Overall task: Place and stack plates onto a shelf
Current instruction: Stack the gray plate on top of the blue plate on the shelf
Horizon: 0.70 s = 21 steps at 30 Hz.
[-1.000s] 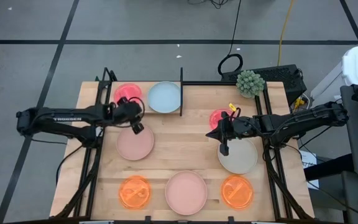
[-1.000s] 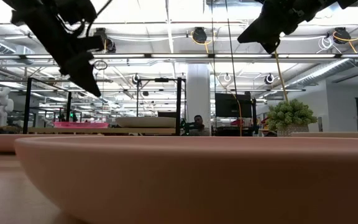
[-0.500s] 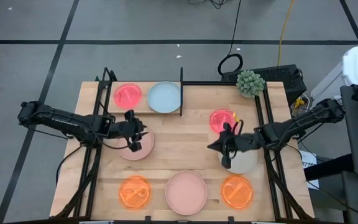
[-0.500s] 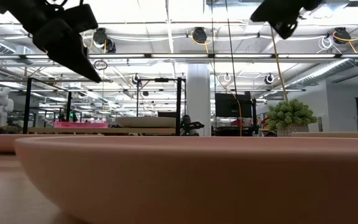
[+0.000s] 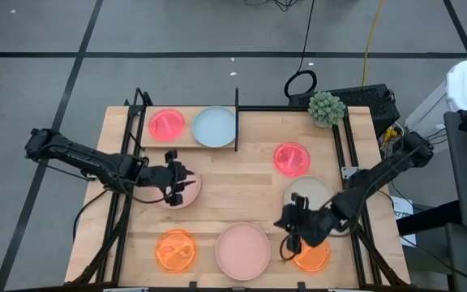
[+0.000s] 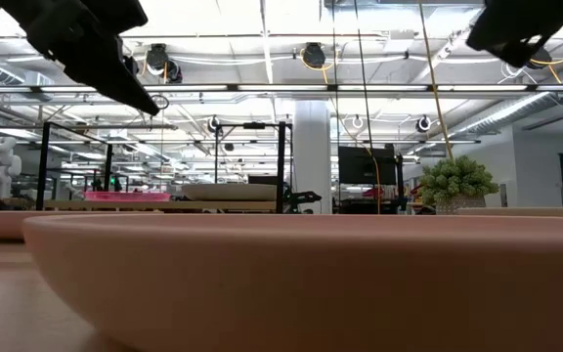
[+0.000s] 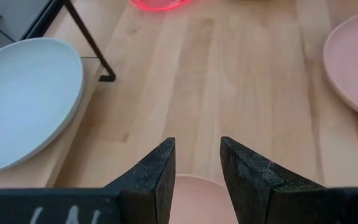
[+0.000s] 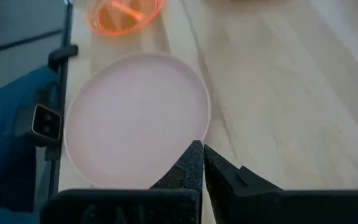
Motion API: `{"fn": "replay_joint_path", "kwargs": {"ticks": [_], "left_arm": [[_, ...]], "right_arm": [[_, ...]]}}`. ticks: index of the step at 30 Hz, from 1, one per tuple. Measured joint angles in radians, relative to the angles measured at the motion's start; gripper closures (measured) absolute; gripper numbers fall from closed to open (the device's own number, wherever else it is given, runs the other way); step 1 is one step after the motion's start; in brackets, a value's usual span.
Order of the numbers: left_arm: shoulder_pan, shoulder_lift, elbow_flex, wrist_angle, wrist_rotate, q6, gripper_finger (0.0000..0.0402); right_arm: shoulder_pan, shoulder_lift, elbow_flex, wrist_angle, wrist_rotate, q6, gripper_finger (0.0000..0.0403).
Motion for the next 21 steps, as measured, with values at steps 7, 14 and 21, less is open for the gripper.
{"fn": "replay_joint_path", "kwargs": {"ticks": [7,14,21], "left_arm": [[-0.019,0.0,0.0,0.036,0.0,0.015,0.0268],[-0.021,0.0,0.0,0.036,0.0,0.019,0.0268],[-0.021,0.0,0.0,0.036,0.0,0.028,0.0268]], "right_arm": [[0.064,0.132,0.225,-0.201,-0.003,-0.009,0.0403],[0.095,0.188,0.35,-0.401,-0.019,0.107,0.036],[0.131,0.214,0.35,-0.525,-0.058,0.268,0.028]]}}
